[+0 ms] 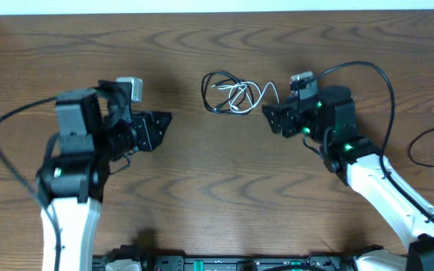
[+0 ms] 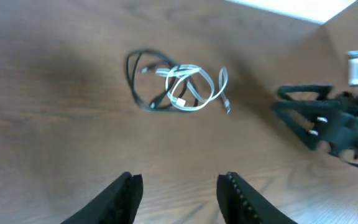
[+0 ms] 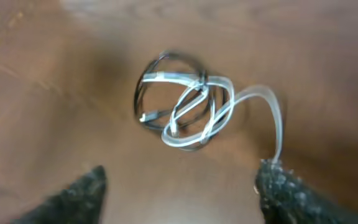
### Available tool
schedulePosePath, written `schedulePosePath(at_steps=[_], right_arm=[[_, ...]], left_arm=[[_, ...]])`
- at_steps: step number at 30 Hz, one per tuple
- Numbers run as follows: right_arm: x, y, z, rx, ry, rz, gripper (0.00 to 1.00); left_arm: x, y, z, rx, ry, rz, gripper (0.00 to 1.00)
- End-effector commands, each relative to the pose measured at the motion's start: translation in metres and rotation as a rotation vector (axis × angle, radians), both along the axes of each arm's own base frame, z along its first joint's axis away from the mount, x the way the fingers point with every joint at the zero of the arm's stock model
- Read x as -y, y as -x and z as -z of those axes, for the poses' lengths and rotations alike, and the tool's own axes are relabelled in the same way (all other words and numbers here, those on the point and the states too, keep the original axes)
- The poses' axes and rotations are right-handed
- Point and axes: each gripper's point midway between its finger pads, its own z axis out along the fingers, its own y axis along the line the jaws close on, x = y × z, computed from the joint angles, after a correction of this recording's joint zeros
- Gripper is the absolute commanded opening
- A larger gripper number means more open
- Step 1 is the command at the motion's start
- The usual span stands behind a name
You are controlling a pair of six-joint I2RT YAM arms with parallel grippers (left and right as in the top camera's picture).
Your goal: Untangle cables
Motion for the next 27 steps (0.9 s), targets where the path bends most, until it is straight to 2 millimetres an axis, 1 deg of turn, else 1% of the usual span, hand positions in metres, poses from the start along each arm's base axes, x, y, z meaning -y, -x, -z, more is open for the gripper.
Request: schedulePosePath(at_steps=[1,2,4,6,7,8,9,10,14,17,21,24,27], right_arm=[[0.003,-0.021,0.018,-0.049,-0.040,0.120,0.88],[0.000,-0.024,0.027,-0.077,-0.058,0.128,0.94],[-0.008,-0.028,0.041,-0.130,-0.084,0.116,0.98],[-0.017,-0.032,0.053,-0.178,-0.100,0.117,0.98],[-0.019,-0.032,0.054,-0.184,-0.102,0.115,0.98],[-0.030,-0.033,0.057,-0.196,-0.105,0.101,0.96],[-0.033,-0.033,0.058,-0.197,-0.106,0.094,0.96],[-0.046,-0.034,0.058,-0.196,-0.103,0.071,0.93],[-0.063,-0.038,0.056,-0.181,-0.092,0.053,0.89],[-0.066,-0.041,0.061,-0.174,-0.066,0.075,0.87],[-0.062,-0.043,0.083,-0.197,-0.020,0.115,0.86],[-0.061,-0.042,0.094,-0.216,-0.006,0.120,0.85],[-0.059,-0.043,0.096,-0.215,0.004,0.131,0.85]], left_arm=[[-0.002,0.016,-0.031,0.094,0.016,-0.041,0.49],[-0.002,0.022,-0.039,0.113,0.027,-0.049,0.49],[-0.002,0.030,-0.049,0.147,0.038,-0.058,0.50],[-0.001,0.040,-0.058,0.178,0.045,-0.062,0.51],[-0.001,0.041,-0.059,0.181,0.045,-0.062,0.51],[-0.001,0.045,-0.060,0.186,0.044,-0.062,0.51],[-0.001,0.047,-0.061,0.186,0.044,-0.062,0.51],[-0.001,0.049,-0.059,0.176,0.044,-0.062,0.51],[-0.001,0.053,-0.052,0.141,0.044,-0.063,0.51],[-0.001,0.055,-0.049,0.127,0.044,-0.063,0.51],[-0.001,0.058,-0.045,0.102,0.044,-0.064,0.51],[0.000,0.059,-0.044,0.095,0.044,-0.064,0.51],[0.000,0.060,-0.042,0.085,0.044,-0.064,0.51]])
